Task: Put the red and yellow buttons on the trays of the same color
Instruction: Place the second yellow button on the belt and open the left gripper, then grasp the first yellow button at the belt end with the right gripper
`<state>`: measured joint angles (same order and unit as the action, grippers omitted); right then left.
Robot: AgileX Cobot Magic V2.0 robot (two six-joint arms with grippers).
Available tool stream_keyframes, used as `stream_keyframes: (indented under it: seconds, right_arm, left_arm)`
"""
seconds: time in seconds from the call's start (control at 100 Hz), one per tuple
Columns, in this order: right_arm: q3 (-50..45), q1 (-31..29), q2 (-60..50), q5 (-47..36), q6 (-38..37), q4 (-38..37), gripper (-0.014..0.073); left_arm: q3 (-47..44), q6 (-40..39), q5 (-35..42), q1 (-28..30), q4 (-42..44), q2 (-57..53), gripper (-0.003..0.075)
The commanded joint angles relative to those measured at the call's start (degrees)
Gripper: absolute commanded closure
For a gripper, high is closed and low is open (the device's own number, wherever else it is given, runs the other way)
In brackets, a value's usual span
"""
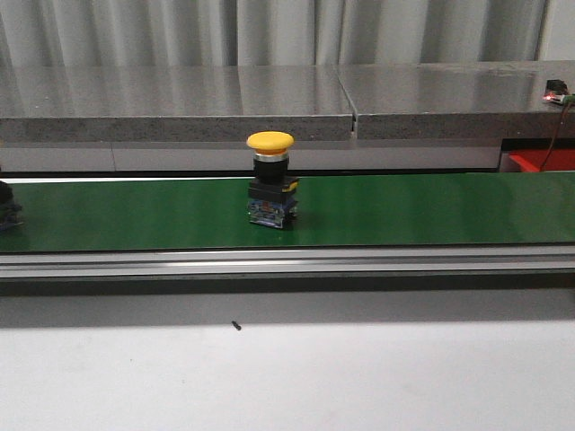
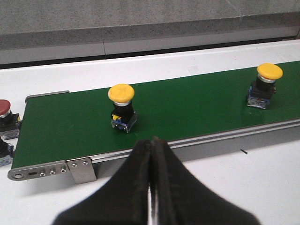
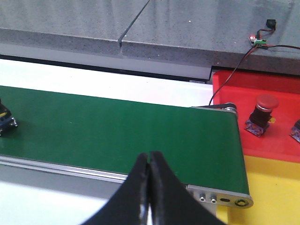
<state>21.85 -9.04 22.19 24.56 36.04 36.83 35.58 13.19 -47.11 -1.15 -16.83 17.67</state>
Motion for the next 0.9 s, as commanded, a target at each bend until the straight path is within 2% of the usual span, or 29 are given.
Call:
stream_keyframes:
  seconds: [0.0, 0.28, 0.47, 0.59, 0.78, 0.85, 0.89]
  right_arm:
    - [3.8, 0.1, 2.0, -2.7, 0.4, 2.1, 0.0659]
    - [16.5, 2.4, 9.7, 2.2, 0.5, 2.0, 0.0657]
    - [25.7, 4.9, 19.7, 10.3, 0.5, 2.0, 0.0625]
    - [30.3, 6.1, 26.1, 13.8, 0.5, 2.4, 0.0484]
    - [33.5, 8.4, 34.6, 14.1, 0.5, 2.9, 0.0058]
    - [34.7, 9.5, 37.7, 15.3, 0.5, 2.9, -0.0029]
    - [35.4, 10.2, 39.7, 15.9, 0.5, 2.9, -0.0042]
  left_arm:
    - [1.5, -0.1, 3.4, -0.4, -1.4, 0.6, 0.0741]
    - [1.5, -0.1, 3.4, -0.4, -1.4, 0.6, 0.0741]
    - [1.5, -0.1, 3.4, -0.4, -1.4, 0.6, 0.0741]
    - [1.5, -0.1, 3.4, -0.4, -1.4, 0.6, 0.0741]
    - [1.5, -0.1, 3.4, -0.4, -1.4, 0.6, 0.0741]
    - [1.5, -0.1, 3.4, -0.4, -1.4, 0.6, 0.0741]
    - [1.5, -0.1, 3.4, -0.4, -1.4, 0.6, 0.0741]
